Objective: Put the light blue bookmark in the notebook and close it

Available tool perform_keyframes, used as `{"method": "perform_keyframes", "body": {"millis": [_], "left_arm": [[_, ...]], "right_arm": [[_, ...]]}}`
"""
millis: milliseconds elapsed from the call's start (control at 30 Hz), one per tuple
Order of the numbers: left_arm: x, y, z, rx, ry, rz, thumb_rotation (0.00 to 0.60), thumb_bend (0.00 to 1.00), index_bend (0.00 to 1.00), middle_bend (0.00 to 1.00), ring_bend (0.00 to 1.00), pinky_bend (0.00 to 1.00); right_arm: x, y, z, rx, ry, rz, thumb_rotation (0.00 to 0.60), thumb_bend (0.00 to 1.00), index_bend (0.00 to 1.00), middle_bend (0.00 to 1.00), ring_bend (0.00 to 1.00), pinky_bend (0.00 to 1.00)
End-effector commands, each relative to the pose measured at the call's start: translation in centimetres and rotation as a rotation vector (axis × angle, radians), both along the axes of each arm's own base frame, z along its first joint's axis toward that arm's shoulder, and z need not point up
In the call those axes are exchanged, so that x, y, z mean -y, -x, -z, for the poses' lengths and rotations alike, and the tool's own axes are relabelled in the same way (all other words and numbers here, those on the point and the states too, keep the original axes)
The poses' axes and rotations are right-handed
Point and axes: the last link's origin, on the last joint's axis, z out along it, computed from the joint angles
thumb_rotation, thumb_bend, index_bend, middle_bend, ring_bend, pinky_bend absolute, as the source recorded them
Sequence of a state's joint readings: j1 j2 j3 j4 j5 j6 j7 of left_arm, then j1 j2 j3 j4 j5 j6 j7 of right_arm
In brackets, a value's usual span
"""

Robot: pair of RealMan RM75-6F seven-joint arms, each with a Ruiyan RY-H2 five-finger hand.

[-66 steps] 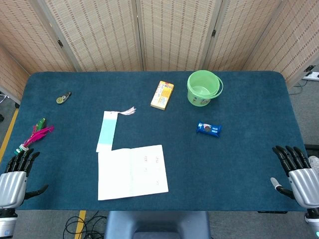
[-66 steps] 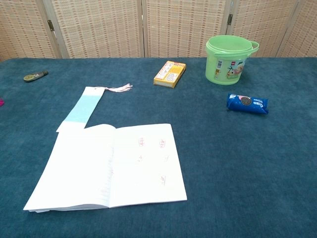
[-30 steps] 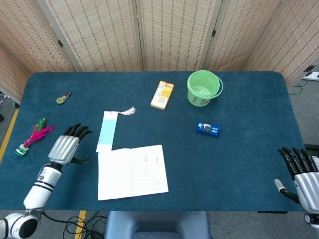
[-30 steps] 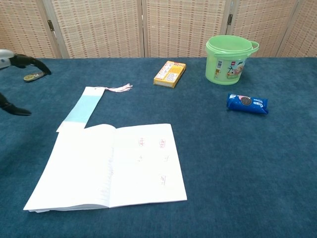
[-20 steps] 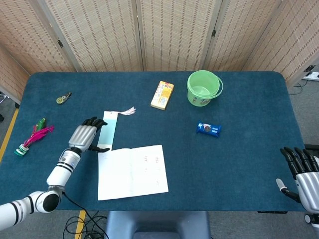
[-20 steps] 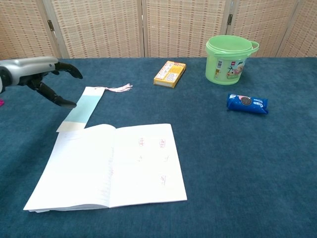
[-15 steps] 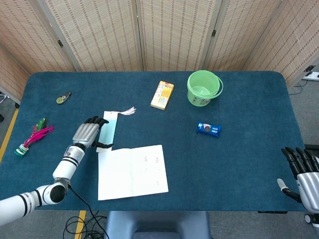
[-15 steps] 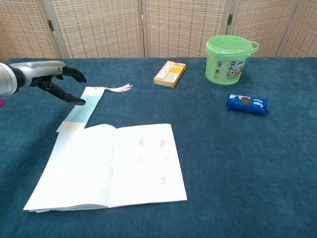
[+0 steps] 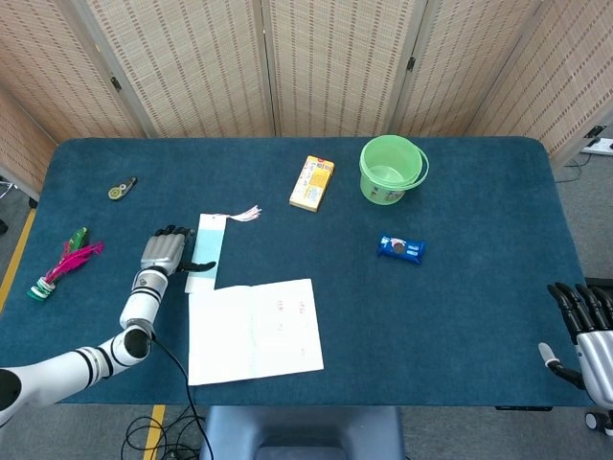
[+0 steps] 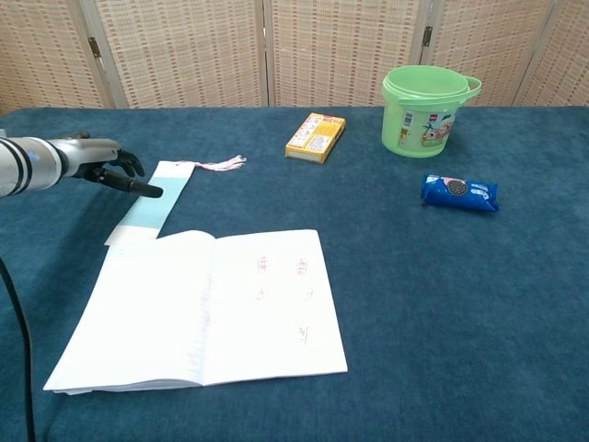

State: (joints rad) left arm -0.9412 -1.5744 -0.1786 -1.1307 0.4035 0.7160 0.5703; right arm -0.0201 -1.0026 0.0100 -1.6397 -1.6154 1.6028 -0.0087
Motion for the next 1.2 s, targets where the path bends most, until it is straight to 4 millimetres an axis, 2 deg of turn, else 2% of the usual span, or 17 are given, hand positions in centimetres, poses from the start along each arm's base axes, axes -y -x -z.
{"method": "perform_keyframes", "body": {"millis": [33, 400, 700, 1000, 1200], "left_arm": [[-0.1, 0.0, 0.4, -0.035, 0.000, 0.009, 0.221, 0.08, 0.19, 0.17, 0.05, 0.13], [-0.1, -1.0, 1.6, -0.129, 0.022, 0.070, 0.221, 0.07, 0.19, 0.17, 0.05, 0.12], [0.2, -2.2, 2.7, -0.123, 0.053, 0.088, 0.216, 0.07, 0.19, 0.17, 0.05, 0.12], [1.5, -4.5, 3.9, -0.076, 0.121, 0.136, 0.215, 0.07, 0.19, 0.17, 0.05, 0.12], [3.3, -6.9, 4.7, -0.052, 0.182, 0.221, 0.219, 0.07, 0.19, 0.17, 0.05, 0.12]], "right_arm": [[0.0, 0.1, -0.1, -0.001, 0.001, 0.004, 0.600, 0.26, 0.06, 0.11, 0.05, 0.07], [0.2, 0.2, 0.0, -0.005, -0.005, 0.007, 0.600, 0.26, 0.07, 0.11, 0.05, 0.07], [0.1, 0.4, -0.1, -0.008, -0.001, 0.015, 0.600, 0.26, 0.07, 0.11, 0.05, 0.07], [-0.1, 0.5, -0.3, -0.007, 0.006, 0.018, 0.600, 0.26, 0.06, 0.11, 0.05, 0.07], [-0.3, 0.5, -0.4, -0.006, 0.011, 0.019, 0.600, 0.26, 0.06, 0.11, 0.05, 0.07]]}}
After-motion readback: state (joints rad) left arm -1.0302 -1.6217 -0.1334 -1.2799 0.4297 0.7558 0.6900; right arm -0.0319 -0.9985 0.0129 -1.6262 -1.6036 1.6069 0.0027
